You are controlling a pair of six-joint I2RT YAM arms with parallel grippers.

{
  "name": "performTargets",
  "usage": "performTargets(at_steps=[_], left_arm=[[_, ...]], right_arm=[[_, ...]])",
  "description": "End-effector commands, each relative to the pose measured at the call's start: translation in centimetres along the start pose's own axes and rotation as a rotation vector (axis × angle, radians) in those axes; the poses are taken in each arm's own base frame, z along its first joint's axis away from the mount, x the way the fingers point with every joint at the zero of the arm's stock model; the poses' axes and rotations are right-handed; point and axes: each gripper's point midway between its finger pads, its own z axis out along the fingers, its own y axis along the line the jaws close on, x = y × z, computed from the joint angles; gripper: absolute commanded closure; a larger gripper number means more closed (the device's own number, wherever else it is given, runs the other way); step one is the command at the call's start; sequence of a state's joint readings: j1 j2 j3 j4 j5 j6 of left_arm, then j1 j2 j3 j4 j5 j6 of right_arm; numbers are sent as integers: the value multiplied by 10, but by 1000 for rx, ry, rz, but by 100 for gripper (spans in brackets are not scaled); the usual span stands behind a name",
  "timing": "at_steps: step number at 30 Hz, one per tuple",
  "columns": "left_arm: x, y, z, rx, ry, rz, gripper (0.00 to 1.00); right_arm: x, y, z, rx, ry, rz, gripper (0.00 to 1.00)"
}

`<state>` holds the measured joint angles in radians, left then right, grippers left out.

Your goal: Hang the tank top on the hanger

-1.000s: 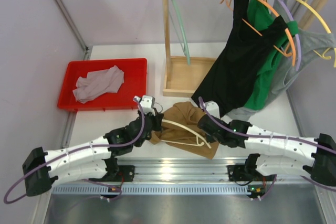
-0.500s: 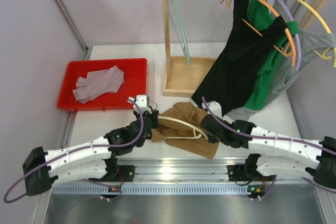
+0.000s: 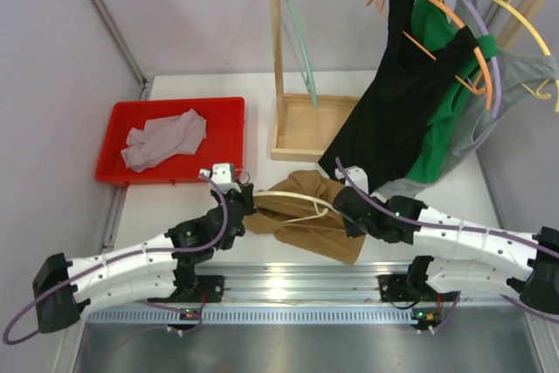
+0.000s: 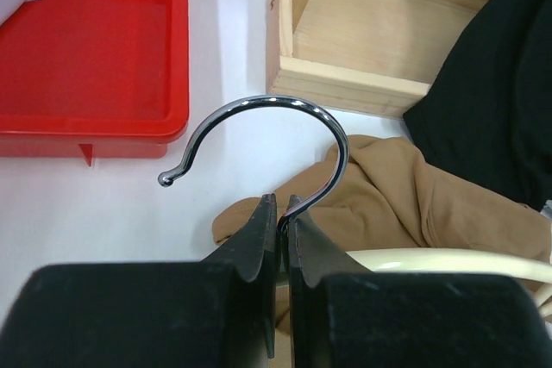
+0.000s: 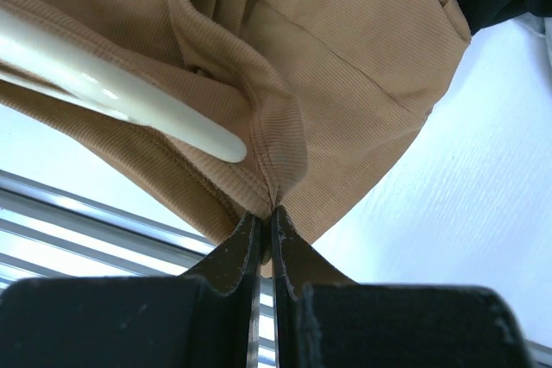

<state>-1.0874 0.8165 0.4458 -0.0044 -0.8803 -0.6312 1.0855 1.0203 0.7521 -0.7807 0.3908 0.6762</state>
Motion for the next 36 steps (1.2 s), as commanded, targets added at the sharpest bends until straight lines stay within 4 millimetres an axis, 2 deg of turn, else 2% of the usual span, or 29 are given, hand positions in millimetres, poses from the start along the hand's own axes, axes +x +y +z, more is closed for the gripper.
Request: performTargets(at_steps=[1,3,11,19,27,30,36], left_arm=[[-11,0,-2,37,-61,-48,100],[-11,-1,-4,55,-57,-41,100],[-17,-1,-6,59,-68,-37,100],[-11,0,-8,84,-55,-14,100],[-12,0,-9,94,-60,-5,100],[-9,0,-6,78,-49,13,100],[-21,-12,-3,84,-72,9,100]], right_arm=[[-9,-3,-4,14,16,8,100],[-10,-5,-1,15,24,11,100],[-11,13,8,-83,63,36,100],[-13,1,10,-63,72,76,100],[-26,-10,2,-60,52,96,100],[-31,-4,-3,-90,47,92,100],[-49,5,-27,-133,11,78,100]])
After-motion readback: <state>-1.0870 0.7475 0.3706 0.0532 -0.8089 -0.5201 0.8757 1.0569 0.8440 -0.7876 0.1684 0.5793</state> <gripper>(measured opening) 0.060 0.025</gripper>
